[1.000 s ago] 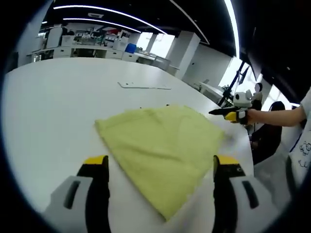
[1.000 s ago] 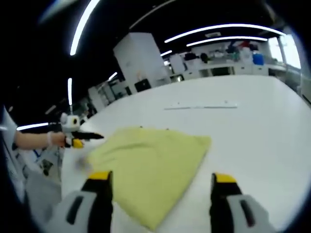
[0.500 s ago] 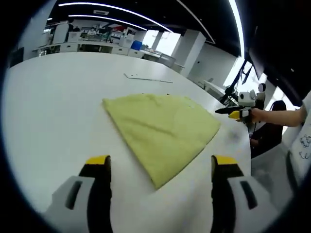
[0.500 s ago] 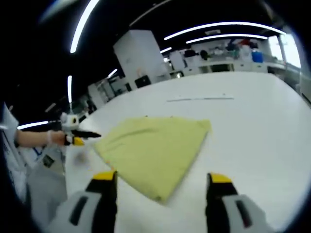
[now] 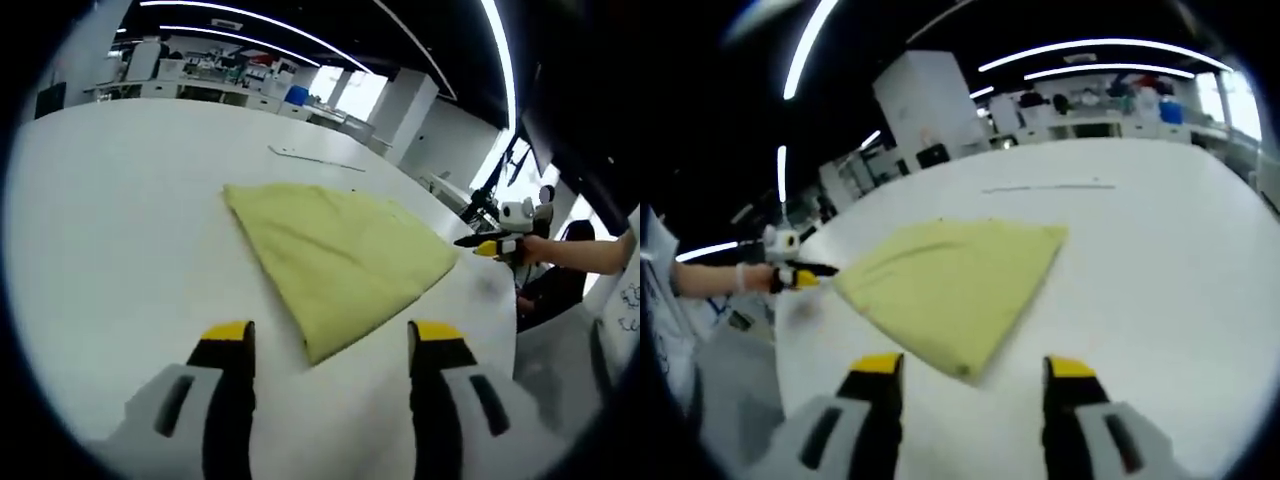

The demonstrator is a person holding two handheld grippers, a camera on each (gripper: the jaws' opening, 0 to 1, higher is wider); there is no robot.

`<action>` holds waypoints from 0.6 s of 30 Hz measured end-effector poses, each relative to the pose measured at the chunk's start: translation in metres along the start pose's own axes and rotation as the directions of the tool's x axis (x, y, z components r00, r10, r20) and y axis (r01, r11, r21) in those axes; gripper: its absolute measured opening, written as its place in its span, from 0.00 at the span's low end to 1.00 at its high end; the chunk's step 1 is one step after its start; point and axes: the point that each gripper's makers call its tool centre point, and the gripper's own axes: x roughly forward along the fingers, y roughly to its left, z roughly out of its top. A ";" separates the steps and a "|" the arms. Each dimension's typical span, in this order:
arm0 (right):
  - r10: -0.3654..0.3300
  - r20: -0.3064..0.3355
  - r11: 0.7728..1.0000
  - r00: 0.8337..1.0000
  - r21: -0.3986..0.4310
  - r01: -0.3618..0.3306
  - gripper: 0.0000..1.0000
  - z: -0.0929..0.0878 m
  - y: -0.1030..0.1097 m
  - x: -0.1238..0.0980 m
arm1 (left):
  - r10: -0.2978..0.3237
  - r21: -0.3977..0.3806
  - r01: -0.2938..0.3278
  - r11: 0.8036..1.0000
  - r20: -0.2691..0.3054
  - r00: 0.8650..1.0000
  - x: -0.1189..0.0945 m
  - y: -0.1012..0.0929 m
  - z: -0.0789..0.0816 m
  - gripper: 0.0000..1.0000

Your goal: Fold the garment on the visible template until the final outline fits inside the template.

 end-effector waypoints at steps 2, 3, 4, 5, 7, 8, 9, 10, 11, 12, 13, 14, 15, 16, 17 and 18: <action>-0.005 -0.018 1.000 1.000 -0.021 0.005 0.47 -0.006 -0.001 0.003 | 0.007 0.002 -0.007 1.000 -0.002 1.000 0.000 0.000 -0.002 0.51; -0.001 -0.025 1.000 1.000 -0.029 0.001 0.45 -0.008 0.000 0.004 | 0.009 0.009 -0.009 1.000 -0.003 1.000 0.000 0.002 -0.003 0.48; 0.003 -0.030 1.000 1.000 -0.023 -0.004 0.43 -0.011 0.001 0.005 | 0.011 0.008 -0.011 1.000 -0.006 1.000 0.001 0.002 -0.004 0.46; 0.007 -0.032 1.000 0.999 -0.018 -0.007 0.41 -0.012 0.001 0.006 | 0.013 0.004 -0.013 1.000 -0.005 1.000 0.001 0.000 -0.004 0.44; 0.004 -0.035 1.000 0.999 -0.020 -0.005 0.35 -0.014 0.002 0.008 | 0.013 -0.011 -0.013 1.000 -0.003 1.000 0.002 0.000 -0.004 0.40; 0.003 -0.034 1.000 0.999 -0.023 -0.003 0.31 -0.014 0.001 0.009 | 0.014 -0.015 -0.014 1.000 -0.006 1.000 0.002 -0.001 -0.005 0.37; -0.001 -0.035 1.000 0.999 -0.018 0.000 0.28 -0.015 0.000 0.010 | 0.022 -0.014 -0.022 1.000 -0.008 1.000 0.002 0.000 -0.006 0.35; -0.001 -0.037 1.000 0.999 -0.017 0.000 0.25 -0.016 -0.001 0.011 | 0.025 -0.015 -0.025 1.000 -0.008 1.000 0.002 0.001 -0.006 0.33; -0.001 -0.037 1.000 0.999 -0.016 0.000 0.22 -0.016 -0.002 0.012 | 0.025 -0.018 -0.025 1.000 -0.008 1.000 0.002 0.003 -0.007 0.31; -0.002 -0.038 1.000 0.999 -0.014 0.002 0.20 -0.017 -0.004 0.015 | 0.029 -0.025 -0.029 0.999 -0.008 1.000 0.002 0.003 -0.008 0.29; -0.003 -0.037 1.000 0.999 -0.009 0.002 0.18 -0.017 -0.004 0.015 | 0.029 -0.028 -0.029 0.999 -0.007 1.000 0.003 0.002 -0.008 0.28; 0.001 -0.033 1.000 0.999 0.000 -0.001 0.16 -0.016 -0.003 0.014 | 0.030 -0.031 -0.030 0.999 -0.009 1.000 0.002 0.001 -0.009 0.26; 0.002 -0.030 1.000 1.000 0.004 -0.002 0.14 -0.016 -0.002 0.014 | 0.031 -0.033 -0.031 0.999 -0.011 0.999 0.002 0.001 -0.009 0.25; 0.004 -0.026 1.000 1.000 0.009 -0.003 0.12 -0.016 -0.001 0.015 | 0.031 -0.034 -0.032 0.999 -0.011 0.999 0.002 0.000 -0.010 0.23; 0.007 -0.024 1.000 1.000 0.014 -0.007 0.09 -0.016 0.000 0.015 | 0.032 -0.038 -0.032 0.999 -0.013 0.999 0.002 0.002 -0.011 0.21; 0.010 -0.021 1.000 1.000 0.020 -0.009 0.07 -0.017 0.000 0.016 | 0.034 -0.041 -0.034 0.999 -0.014 0.999 0.002 0.003 -0.011 0.19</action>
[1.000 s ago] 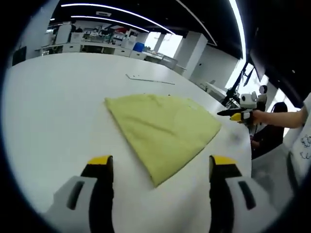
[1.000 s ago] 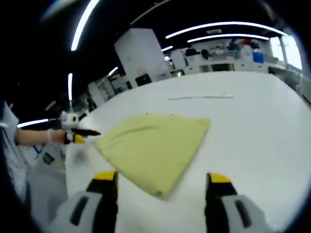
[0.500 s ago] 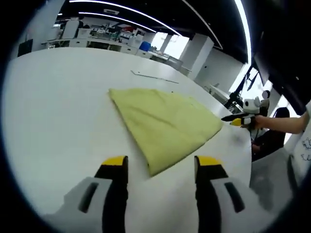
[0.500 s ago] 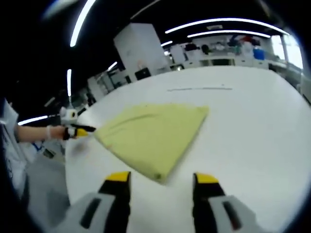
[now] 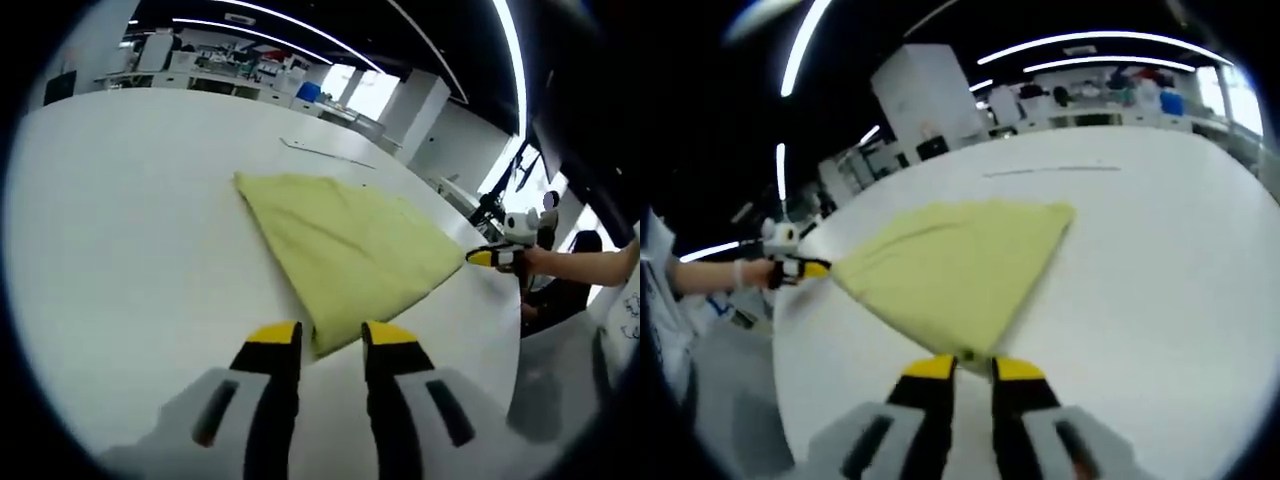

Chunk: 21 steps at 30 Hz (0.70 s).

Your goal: Fold the garment on the visible template until the final outline fits inside the template.

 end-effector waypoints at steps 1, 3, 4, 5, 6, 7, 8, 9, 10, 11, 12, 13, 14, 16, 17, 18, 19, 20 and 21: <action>-0.001 0.001 1.000 1.000 0.004 0.001 0.06 0.000 0.000 0.001 | 0.001 -0.004 -0.001 1.000 0.000 1.000 0.000 0.002 0.000 0.17; -0.002 0.002 1.000 1.000 0.013 0.002 0.06 -0.002 0.000 0.003 | 0.004 -0.011 -0.004 1.000 0.003 1.000 0.001 0.000 -0.001 0.14; 0.001 0.009 1.000 1.000 0.017 -0.001 0.04 -0.002 0.001 0.004 | 0.004 -0.020 -0.004 1.000 0.004 1.000 0.002 0.001 -0.001 0.13; 0.001 0.010 1.000 1.000 0.021 -0.001 0.04 -0.002 0.001 0.005 | 0.005 -0.025 -0.005 1.000 0.004 1.000 0.002 0.002 -0.001 0.11; 0.000 0.012 1.000 1.000 0.023 0.000 0.04 -0.002 0.001 0.007 | 0.007 -0.026 -0.007 1.000 0.003 1.000 0.002 0.002 -0.001 0.10; 0.000 0.016 1.000 1.000 0.023 0.000 0.03 -0.002 0.001 0.008 | 0.008 -0.028 -0.008 1.000 0.002 1.000 0.002 0.002 -0.001 0.09; 0.002 0.018 1.000 1.000 0.024 -0.002 0.03 -0.002 0.003 0.007 | 0.007 -0.025 -0.007 1.000 0.001 1.000 0.002 0.001 -0.002 0.07; 0.003 0.021 1.000 1.000 0.028 -0.004 0.03 -0.002 0.004 0.008 | 0.008 -0.027 -0.008 1.000 0.000 1.000 0.002 0.000 -0.002 0.07; 0.004 0.025 1.000 1.000 0.024 -0.004 0.02 -0.001 0.006 0.008 | 0.009 -0.029 -0.009 1.000 0.001 1.000 0.002 0.001 -0.002 0.06; 0.003 0.027 1.000 1.000 0.020 -0.003 0.01 -0.002 0.006 0.009 | 0.014 -0.027 -0.014 1.000 0.000 1.000 0.002 0.004 -0.002 0.04; 0.001 0.029 1.000 1.000 0.016 -0.002 0.00 -0.003 0.005 0.010 | 0.018 -0.027 -0.018 0.999 -0.001 1.000 0.002 0.005 -0.002 0.03; -0.011 0.028 1.000 1.000 0.001 0.011 0.00 -0.003 0.003 0.010 | 0.019 -0.030 -0.019 0.999 -0.003 1.000 0.002 0.005 -0.002 0.02; -0.006 0.034 1.000 0.999 -0.006 0.006 0.00 -0.003 0.004 0.009 | 0.019 -0.033 -0.019 0.999 -0.004 1.000 0.003 0.006 -0.002 0.01; -0.007 0.028 1.000 1.000 -0.005 0.007 0.00 -0.003 0.000 0.009 | 0.019 -0.040 -0.020 0.999 -0.006 1.000 0.003 0.009 -0.002 0.00; -0.007 0.023 1.000 1.000 -0.020 0.007 0.00 -0.004 0.000 0.008 | 0.020 -0.041 -0.021 0.999 -0.006 1.000 0.003 0.010 -0.002 0.00; -0.010 0.016 0.999 1.000 -0.035 0.011 0.00 -0.005 -0.001 0.007 | 0.023 -0.046 -0.023 0.999 -0.005 1.000 0.003 0.010 -0.001 0.00; -0.011 0.011 0.999 1.000 -0.040 0.012 0.00 -0.005 -0.001 0.006 | 0.022 -0.059 -0.022 0.998 -0.005 1.000 0.002 0.010 -0.001 0.00; -0.010 0.004 0.999 1.000 -0.050 0.010 0.00 -0.006 -0.003 0.003 | 0.022 -0.080 -0.022 0.997 -0.004 1.000 0.002 0.010 0.000 0.00; -0.013 0.006 0.998 1.000 -0.062 0.013 0.00 -0.004 -0.004 0.000 | 0.023 -0.087 -0.023 0.996 0.000 1.000 0.001 0.011 0.001 0.00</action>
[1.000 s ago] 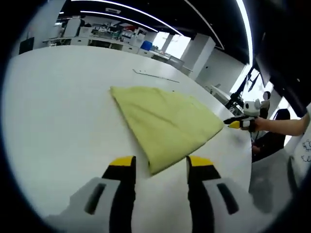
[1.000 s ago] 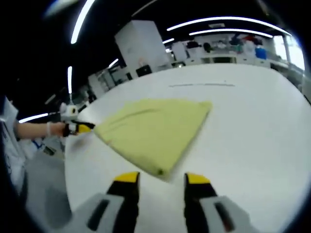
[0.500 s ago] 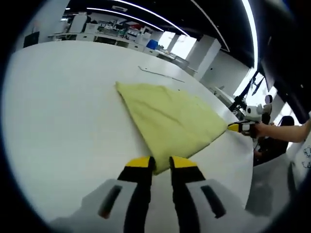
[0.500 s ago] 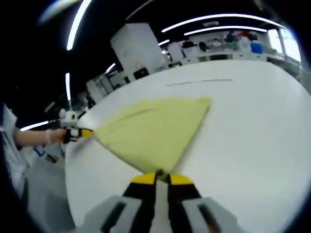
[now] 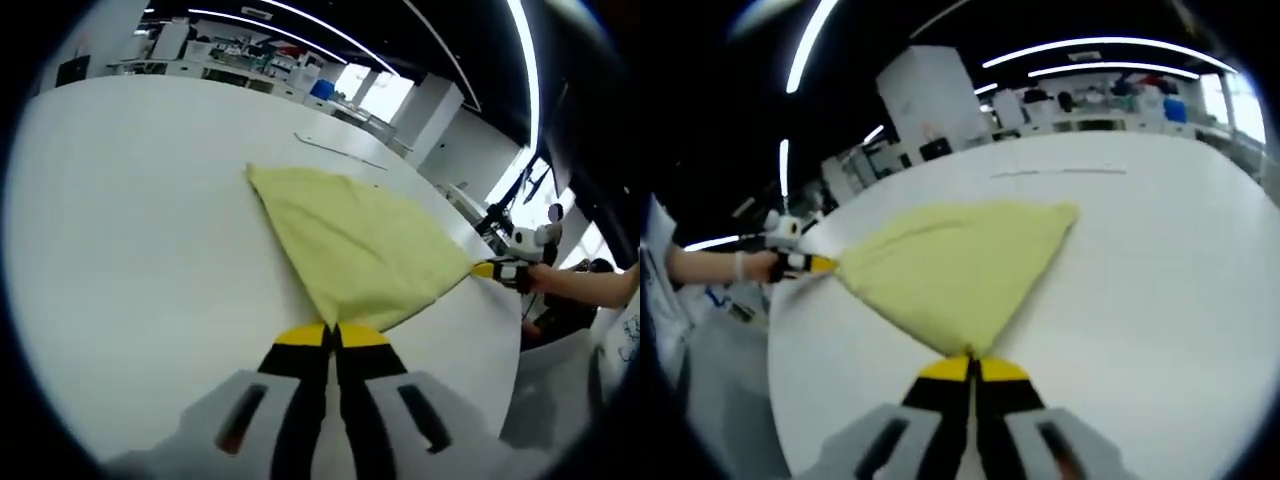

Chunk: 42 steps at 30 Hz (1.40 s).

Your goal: Fold the garment on the visible template until the final outline fits inside the template.

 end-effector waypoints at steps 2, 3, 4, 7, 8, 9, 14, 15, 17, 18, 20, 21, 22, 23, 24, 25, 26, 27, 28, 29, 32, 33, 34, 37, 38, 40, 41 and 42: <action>-0.002 0.001 1.000 1.000 -0.016 0.002 0.00 0.002 -0.002 -0.006 | -0.004 -0.020 0.004 1.000 0.013 1.000 -0.002 0.002 0.004 0.00; 0.003 0.002 1.000 1.000 -0.016 -0.003 0.00 0.004 -0.002 -0.010 | -0.005 -0.027 0.006 1.000 0.018 1.000 -0.002 0.000 0.005 0.00; 0.008 0.004 1.000 1.000 -0.024 -0.008 0.00 0.005 -0.002 -0.012 | -0.007 -0.030 0.008 1.000 0.018 1.000 -0.001 -0.002 0.005 0.00; 0.027 -0.004 0.997 1.000 -0.079 -0.027 0.00 0.007 0.000 -0.017 | -0.013 -0.027 0.013 1.000 0.020 1.000 -0.002 -0.005 0.007 0.00; 0.035 -0.005 0.996 0.999 -0.086 -0.035 0.00 0.008 0.002 -0.018 | -0.015 -0.023 0.016 1.000 0.022 1.000 -0.003 -0.008 0.008 0.00; 0.040 -0.008 0.995 0.999 -0.091 -0.041 0.00 0.007 0.004 -0.019 | -0.015 -0.019 0.016 1.000 0.022 1.000 -0.004 -0.008 0.008 0.00; 0.059 -0.040 0.994 0.997 -0.089 -0.062 0.00 -0.002 0.009 -0.020 | -0.013 -0.004 0.013 1.000 -0.002 1.000 -0.008 -0.007 0.002 0.00; 0.061 -0.039 0.994 0.997 -0.088 -0.064 0.00 -0.003 0.010 -0.021 | -0.013 0.001 0.013 1.000 -0.007 1.000 -0.009 -0.007 0.000 0.00; 0.065 -0.039 0.994 0.997 -0.082 -0.068 0.00 -0.006 0.011 -0.023 | -0.014 0.010 0.014 1.000 -0.020 1.000 -0.012 -0.010 -0.005 0.00; 0.065 -0.038 0.995 0.997 -0.077 -0.068 0.00 -0.007 0.013 -0.024 | -0.016 0.011 0.017 1.000 -0.026 1.000 -0.013 -0.012 -0.007 0.00; 0.070 -0.035 0.996 0.997 -0.061 -0.072 0.00 -0.010 0.016 -0.027 | -0.020 0.017 0.020 1.000 -0.033 0.999 -0.013 -0.012 -0.008 0.00; 0.072 -0.035 0.996 0.997 -0.055 -0.074 0.00 -0.012 0.018 -0.028 | -0.020 0.020 0.021 1.000 -0.042 0.999 -0.013 -0.010 -0.010 0.00; 0.074 -0.036 0.996 0.997 -0.053 -0.076 0.00 -0.015 0.021 -0.030 | -0.020 0.020 0.021 1.000 -0.048 0.999 -0.014 -0.008 -0.012 0.00; 0.075 -0.037 0.996 0.996 -0.051 -0.077 0.00 -0.018 0.025 -0.032 | -0.022 0.018 0.023 1.000 -0.055 0.998 -0.015 -0.012 -0.017 0.00; 0.077 -0.040 0.996 0.996 -0.046 -0.079 0.00 -0.021 0.028 -0.034 | -0.023 0.021 0.024 0.999 -0.061 0.998 -0.016 -0.015 -0.020 0.00; 0.081 -0.043 0.996 0.996 -0.036 -0.082 0.00 -0.025 0.032 -0.036 | -0.023 0.028 0.025 0.999 -0.070 0.997 -0.017 -0.015 -0.022 0.00; 0.082 -0.044 0.996 0.996 -0.036 -0.083 0.00 -0.027 0.035 -0.038 | -0.024 0.030 0.027 0.999 -0.074 0.997 -0.018 -0.016 -0.025 0.00; 0.083 -0.045 0.996 0.995 -0.033 -0.085 0.00 -0.031 0.038 -0.040 | -0.027 0.023 0.029 0.999 -0.076 0.997 -0.020 -0.014 -0.027 0.00; 0.086 -0.047 0.996 0.995 -0.025 -0.087 0.00 -0.033 0.040 -0.042 | -0.028 0.018 0.030 0.999 -0.073 0.997 -0.021 -0.014 -0.028 0.00; 0.089 -0.047 0.996 0.995 -0.021 -0.090 0.00 -0.035 0.043 -0.044 | -0.030 0.015 0.031 0.999 -0.071 0.997 -0.022 -0.015 -0.029 0.00; 0.092 -0.038 0.996 0.995 -0.001 -0.093 0.00 -0.040 0.050 -0.051 | -0.032 0.017 0.033 0.999 -0.077 0.997 -0.029 -0.023 -0.040 0.00; 0.093 -0.035 0.996 0.995 0.005 -0.093 0.00 -0.042 0.051 -0.053 | -0.034 0.023 0.036 0.999 -0.081 0.996 -0.032 -0.024 -0.043 0.00; 0.093 -0.033 0.996 0.995 0.012 -0.092 0.00 -0.044 0.053 -0.055 | -0.033 0.026 0.036 0.999 -0.082 0.996 -0.034 -0.025 -0.045 0.00; 0.095 -0.035 0.995 0.995 0.023 -0.095 0.00 -0.049 0.058 -0.058 | -0.035 0.035 0.038 0.999 -0.083 0.996 -0.040 -0.032 -0.054 0.00; 0.096 -0.035 0.995 0.995 0.026 -0.095 0.00 -0.050 0.057 -0.059 | -0.036 0.036 0.039 0.999 -0.084 0.996 -0.041 -0.032 -0.055 0.00; 0.095 -0.035 0.995 0.995 0.035 -0.094 0.00 -0.052 0.056 -0.060 | -0.038 0.038 0.042 0.998 -0.085 0.996 -0.042 -0.034 -0.058 0.00; 0.096 -0.035 0.995 0.995 0.039 -0.094 0.00 -0.053 0.056 -0.061 | -0.039 0.038 0.042 0.998 -0.083 0.996 -0.042 -0.034 -0.059 0.00; 0.097 -0.035 0.995 0.995 0.040 -0.095 0.00 -0.053 0.056 -0.060 | -0.039 0.035 0.042 0.999 -0.082 0.996 -0.042 -0.033 -0.059 0.00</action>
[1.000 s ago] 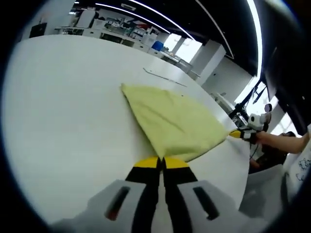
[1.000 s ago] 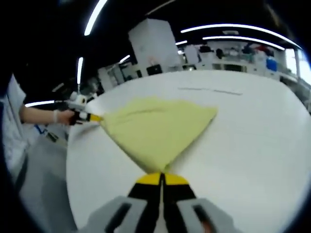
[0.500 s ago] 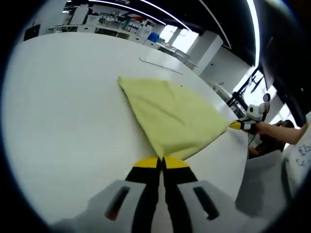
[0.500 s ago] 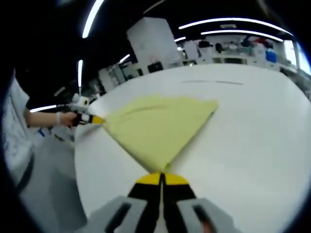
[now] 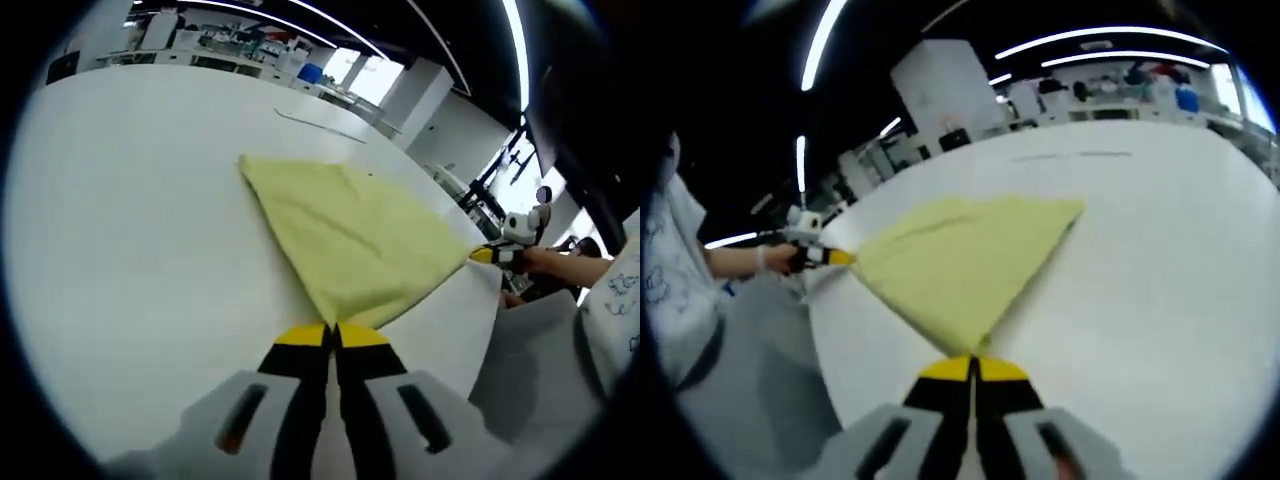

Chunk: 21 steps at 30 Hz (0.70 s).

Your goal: Fold the garment on the visible template until the final outline fits inside the template.

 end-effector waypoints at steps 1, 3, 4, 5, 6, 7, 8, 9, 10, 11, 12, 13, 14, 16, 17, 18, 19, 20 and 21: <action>0.000 -0.001 1.000 1.000 -0.001 0.000 0.00 0.000 0.000 0.000 | 0.000 -0.001 0.000 1.000 0.001 1.000 0.000 0.000 0.000 0.00; 0.000 -0.003 1.000 1.000 0.004 0.000 0.00 0.000 -0.002 0.000 | 0.001 0.007 -0.001 1.000 0.002 1.000 0.000 0.001 0.000 0.00; 0.000 -0.005 1.000 1.000 0.003 0.000 0.00 0.000 -0.002 0.001 | 0.002 0.012 -0.002 1.000 0.000 1.000 0.000 0.000 0.000 0.00; 0.001 -0.006 1.000 1.000 0.003 0.000 0.00 0.000 -0.002 0.001 | 0.003 0.016 -0.003 1.000 0.001 1.000 0.000 0.000 0.000 0.00; 0.000 -0.009 1.000 1.000 0.001 0.000 0.00 0.000 -0.002 0.000 | 0.001 0.018 -0.002 1.000 0.002 1.000 0.000 -0.002 0.001 0.00; 0.001 -0.009 1.000 1.000 0.002 -0.001 0.00 0.000 -0.002 0.000 | -0.003 0.022 0.003 1.000 0.009 1.000 0.000 -0.003 0.002 0.00; 0.001 -0.009 1.000 1.000 0.009 -0.001 0.00 0.001 0.000 0.000 | -0.005 0.025 0.004 1.000 0.014 1.000 -0.002 -0.004 0.003 0.00; 0.001 -0.009 1.000 1.000 0.012 -0.001 0.00 0.002 0.000 -0.001 | -0.006 0.025 0.006 1.000 0.016 1.000 -0.002 -0.005 0.003 0.00; -0.002 -0.005 1.000 1.000 0.011 0.002 0.00 0.003 -0.001 -0.003 | -0.009 0.031 0.008 0.999 0.023 1.000 -0.004 -0.005 0.004 0.00; -0.004 -0.003 1.000 1.000 0.012 0.004 0.00 0.004 -0.001 -0.005 | -0.007 0.039 0.006 0.999 0.027 1.000 -0.005 -0.006 0.004 0.00; -0.008 0.005 1.000 1.000 0.018 0.008 0.00 0.007 0.000 -0.008 | -0.002 0.050 0.000 0.999 0.035 0.999 -0.007 -0.005 0.006 0.01; -0.009 0.010 1.000 1.000 0.021 0.009 0.05 0.009 0.001 -0.010 | 0.000 0.054 -0.002 0.999 0.038 0.999 -0.009 -0.004 0.007 0.03; -0.011 0.014 1.000 1.000 0.024 0.010 0.09 0.010 0.001 -0.011 | 0.002 0.062 -0.005 0.998 0.051 0.999 -0.011 -0.004 0.011 0.06; -0.017 0.022 1.000 1.000 0.018 0.017 0.14 0.014 0.004 -0.016 | 0.012 0.074 -0.017 0.997 0.063 0.998 -0.015 -0.005 0.014 0.17; -0.023 0.029 1.000 0.999 0.008 0.023 0.16 0.018 0.005 -0.019 | 0.020 0.091 -0.027 0.996 0.074 0.997 -0.018 -0.005 0.018 0.22; -0.027 0.033 1.000 0.999 0.008 0.027 0.21 0.019 0.007 -0.021 | 0.025 0.100 -0.033 0.994 0.080 0.996 -0.020 -0.005 0.020 0.26; -0.031 0.042 0.999 0.999 0.011 0.031 0.24 0.023 0.009 -0.023 | 0.026 0.109 -0.035 0.993 0.087 0.996 -0.022 -0.006 0.022 0.29; -0.035 0.049 0.999 0.998 0.014 0.035 0.27 0.025 0.009 -0.025 | 0.027 0.111 -0.038 0.993 0.092 0.995 -0.023 -0.005 0.023 0.31; -0.038 0.055 0.999 0.998 0.017 0.037 0.30 0.026 0.011 -0.026 | 0.028 0.113 -0.038 0.993 0.094 0.995 -0.026 -0.008 0.025 0.34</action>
